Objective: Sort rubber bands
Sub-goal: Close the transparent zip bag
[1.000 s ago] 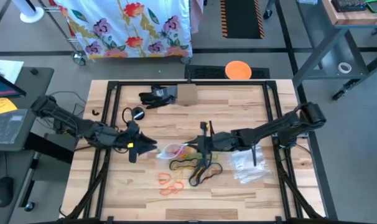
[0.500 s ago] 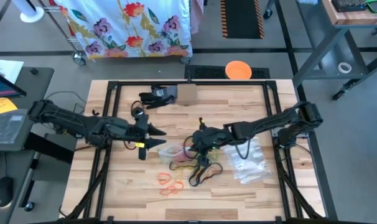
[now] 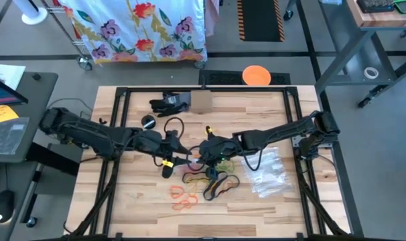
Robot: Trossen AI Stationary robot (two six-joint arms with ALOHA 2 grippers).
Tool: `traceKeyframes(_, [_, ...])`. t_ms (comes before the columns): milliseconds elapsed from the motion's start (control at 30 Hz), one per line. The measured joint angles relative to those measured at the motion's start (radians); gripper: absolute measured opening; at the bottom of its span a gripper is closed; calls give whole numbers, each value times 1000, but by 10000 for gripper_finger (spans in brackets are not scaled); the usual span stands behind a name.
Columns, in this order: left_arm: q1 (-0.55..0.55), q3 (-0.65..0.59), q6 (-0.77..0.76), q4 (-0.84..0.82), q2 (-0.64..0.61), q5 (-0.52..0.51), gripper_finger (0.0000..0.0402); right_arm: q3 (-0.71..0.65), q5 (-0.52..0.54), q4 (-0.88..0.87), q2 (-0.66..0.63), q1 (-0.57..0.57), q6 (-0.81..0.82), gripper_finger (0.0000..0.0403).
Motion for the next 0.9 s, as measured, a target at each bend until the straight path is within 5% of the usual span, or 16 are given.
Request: traceKeyframes(900, [45,2,15,91,131,24,159,0,-1,12,-1,-11,-18,0])
